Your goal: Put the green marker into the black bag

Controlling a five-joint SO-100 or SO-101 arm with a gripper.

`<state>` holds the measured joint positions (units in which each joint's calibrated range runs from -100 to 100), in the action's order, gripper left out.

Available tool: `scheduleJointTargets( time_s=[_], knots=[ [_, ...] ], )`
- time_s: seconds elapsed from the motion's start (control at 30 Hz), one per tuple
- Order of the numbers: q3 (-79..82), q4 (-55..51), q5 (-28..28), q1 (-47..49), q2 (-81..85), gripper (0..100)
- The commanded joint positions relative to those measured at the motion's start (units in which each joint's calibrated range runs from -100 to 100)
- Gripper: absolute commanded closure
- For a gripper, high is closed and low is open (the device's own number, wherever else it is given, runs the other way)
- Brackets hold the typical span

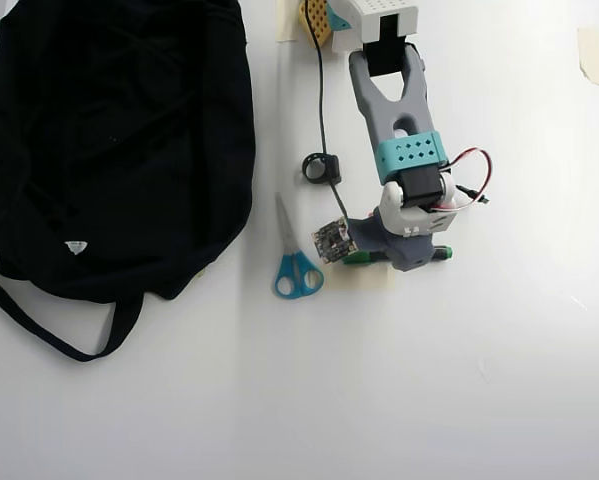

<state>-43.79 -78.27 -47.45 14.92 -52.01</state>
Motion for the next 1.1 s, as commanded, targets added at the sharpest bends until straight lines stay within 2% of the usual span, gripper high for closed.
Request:
scheduleJointTargets(
  time_s=[0.0,0.1,0.3,0.53,1.07],
  knots=[
    [-3.74,2.48,-4.47,-0.18,0.81,75],
    [-3.74,3.34,-4.36,-0.11,0.81,71],
    [-3.65,3.68,-4.36,0.64,0.81,70],
    [-3.02,12.99,-2.21,0.87,0.31,70],
    [-0.95,10.23,-4.73,1.31,-2.68,70]
  ],
)
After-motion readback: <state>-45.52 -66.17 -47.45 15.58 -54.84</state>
